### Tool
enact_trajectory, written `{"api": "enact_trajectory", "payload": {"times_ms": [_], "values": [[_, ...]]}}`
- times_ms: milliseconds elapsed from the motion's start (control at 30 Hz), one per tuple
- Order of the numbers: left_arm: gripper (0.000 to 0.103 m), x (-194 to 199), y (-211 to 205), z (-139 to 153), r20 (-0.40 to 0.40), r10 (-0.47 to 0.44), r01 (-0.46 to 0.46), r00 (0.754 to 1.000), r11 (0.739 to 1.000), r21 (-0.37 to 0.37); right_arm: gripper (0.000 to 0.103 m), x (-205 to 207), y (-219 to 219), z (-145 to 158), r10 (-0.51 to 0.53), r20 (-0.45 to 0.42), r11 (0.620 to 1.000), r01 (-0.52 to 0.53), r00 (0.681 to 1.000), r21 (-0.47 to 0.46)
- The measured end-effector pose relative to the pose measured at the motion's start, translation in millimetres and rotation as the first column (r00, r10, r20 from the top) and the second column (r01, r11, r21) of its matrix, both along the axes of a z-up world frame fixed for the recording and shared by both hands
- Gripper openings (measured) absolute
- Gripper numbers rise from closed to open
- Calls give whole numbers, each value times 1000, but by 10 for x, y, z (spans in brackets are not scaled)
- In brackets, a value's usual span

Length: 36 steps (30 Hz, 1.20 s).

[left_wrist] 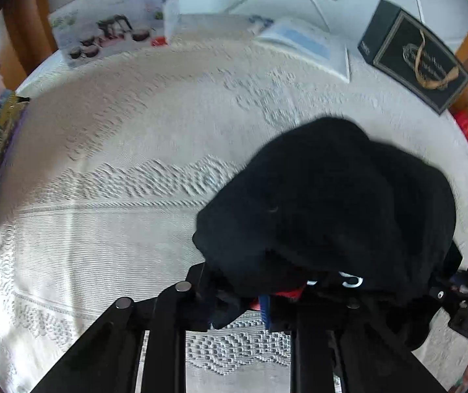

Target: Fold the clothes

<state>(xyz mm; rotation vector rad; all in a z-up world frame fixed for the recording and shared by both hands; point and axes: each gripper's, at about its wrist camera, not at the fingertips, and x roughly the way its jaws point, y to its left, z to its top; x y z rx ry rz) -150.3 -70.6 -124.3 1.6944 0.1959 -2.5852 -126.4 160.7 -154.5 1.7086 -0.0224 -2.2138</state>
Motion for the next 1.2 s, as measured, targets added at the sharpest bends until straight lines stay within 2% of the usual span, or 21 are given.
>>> {"api": "enact_trajectory", "payload": {"times_ms": [33,167,300,400,500,533,567,600,633,667,733,767,800,867,1000,1067,1200], "values": [[18,30,-38,133,-28,8,-8,1000,1000,1,16,22,-18,93,15,-35,1000,-15,999,7],[17,147,-176,642,-110,36,-36,993,999,4,13,131,42,700,40,-170,997,-51,985,-63],[17,389,-306,1129,-178,41,-28,983,996,79,13,340,137,1491,48,-339,988,-94,939,-120],[24,520,-302,1260,-159,-34,62,987,982,176,13,494,237,1965,24,-421,983,-98,907,-154],[38,639,-231,1145,-109,-68,97,992,953,288,15,527,417,2090,-43,-443,992,-15,896,-126],[38,668,-184,1080,-78,-76,97,994,944,316,24,514,493,2075,-74,-433,995,35,898,-97],[38,684,-148,1050,-69,-85,103,994,944,314,39,517,573,2042,-107,-425,994,86,899,-70],[38,698,-113,1024,-63,-95,110,993,945,309,49,536,658,1995,-137,-426,991,128,894,-49],[38,713,-78,999,-56,-105,117,993,946,304,70,557,744,1942,-164,-429,985,168,888,-30],[39,728,-43,973,-50,-114,124,992,946,299,81,587,822,1883,-180,-422,982,189,889,-21],[45,757,27,922,-36,-133,138,990,947,289,81,656,969,1763,-201,-400,976,216,894,-8],[57,772,62,897,-30,-143,145,989,948,284,81,682,1027,1702,-207,-386,974,225,899,0],[75,786,97,871,-23,-152,153,988,948,279,81,705,1080,1640,-212,-371,973,232,904,9],[97,794,123,819,-6,-157,153,988,950,271,82,763,1175,1456,-227,-332,968,250,915,26],[99,811,56,718,35,-140,128,990,965,229,84,882,1291,1025,-246,-232,962,267,941,62],[99,785,13,643,61,-128,115,990,975,189,93,939,1301,780,-247,-168,962,263,954,79],[99,757,-147,463,84,-101,84,991,979,185,100,1050,1087,335,-172,-76,979,178,982,95]]}}
